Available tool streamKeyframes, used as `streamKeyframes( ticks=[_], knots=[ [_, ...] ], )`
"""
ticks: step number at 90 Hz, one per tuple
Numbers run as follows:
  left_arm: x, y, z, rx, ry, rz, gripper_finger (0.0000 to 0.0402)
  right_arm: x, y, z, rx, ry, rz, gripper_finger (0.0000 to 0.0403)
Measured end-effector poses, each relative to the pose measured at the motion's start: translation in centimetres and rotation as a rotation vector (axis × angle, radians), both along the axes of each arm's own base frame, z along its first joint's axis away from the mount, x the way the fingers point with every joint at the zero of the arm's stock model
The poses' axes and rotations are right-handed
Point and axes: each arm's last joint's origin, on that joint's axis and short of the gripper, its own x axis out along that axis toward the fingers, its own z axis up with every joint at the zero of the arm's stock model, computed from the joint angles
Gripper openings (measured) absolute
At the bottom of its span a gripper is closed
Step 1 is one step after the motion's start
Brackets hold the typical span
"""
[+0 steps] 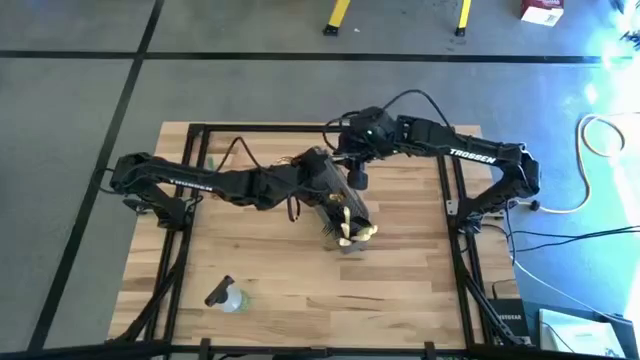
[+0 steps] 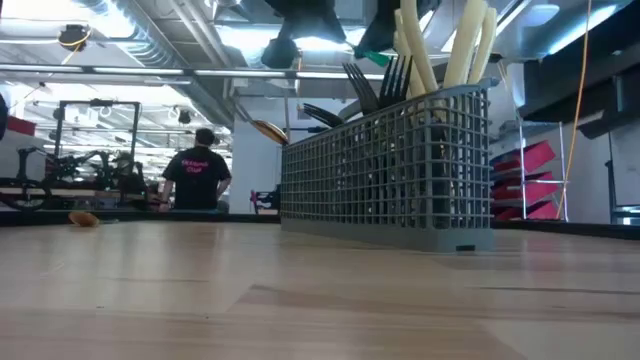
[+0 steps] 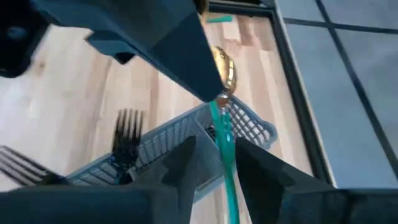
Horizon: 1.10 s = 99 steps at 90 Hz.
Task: Sort silverware
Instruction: Put the gold spoon into the cutlery rack
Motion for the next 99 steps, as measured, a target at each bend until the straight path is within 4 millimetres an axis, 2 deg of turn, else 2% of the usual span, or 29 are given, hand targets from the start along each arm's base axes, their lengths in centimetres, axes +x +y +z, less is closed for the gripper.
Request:
streamKeyframes(
  ticks=[35,62,73,88,99],
  knots=[
    [0.0,0.0,0.0,-0.001,0.002,0.000,0.0003,0.0,0.0,0.0,0.016,-0.001,-0.011,0.0006],
    [0.0,-0.1,0.0,-0.020,-0.014,-0.006,0.0008,-0.1,0.1,0.0,0.050,0.002,-0.017,0.0001],
    [0.0,-0.5,0.0,-0.024,-0.021,-0.014,0.0032,-0.1,0.1,0.0,0.054,0.000,-0.023,0.0001],
    [0.0,-1.3,0.0,-0.060,-0.060,-0.037,0.0088,0.0,-0.1,0.1,0.040,-0.008,-0.075,0.0000],
    [0.0,-1.8,0.2,-0.200,-0.215,-0.025,0.0131,0.1,-0.2,0.2,0.035,-0.026,-0.116,0.0000]
  ],
)
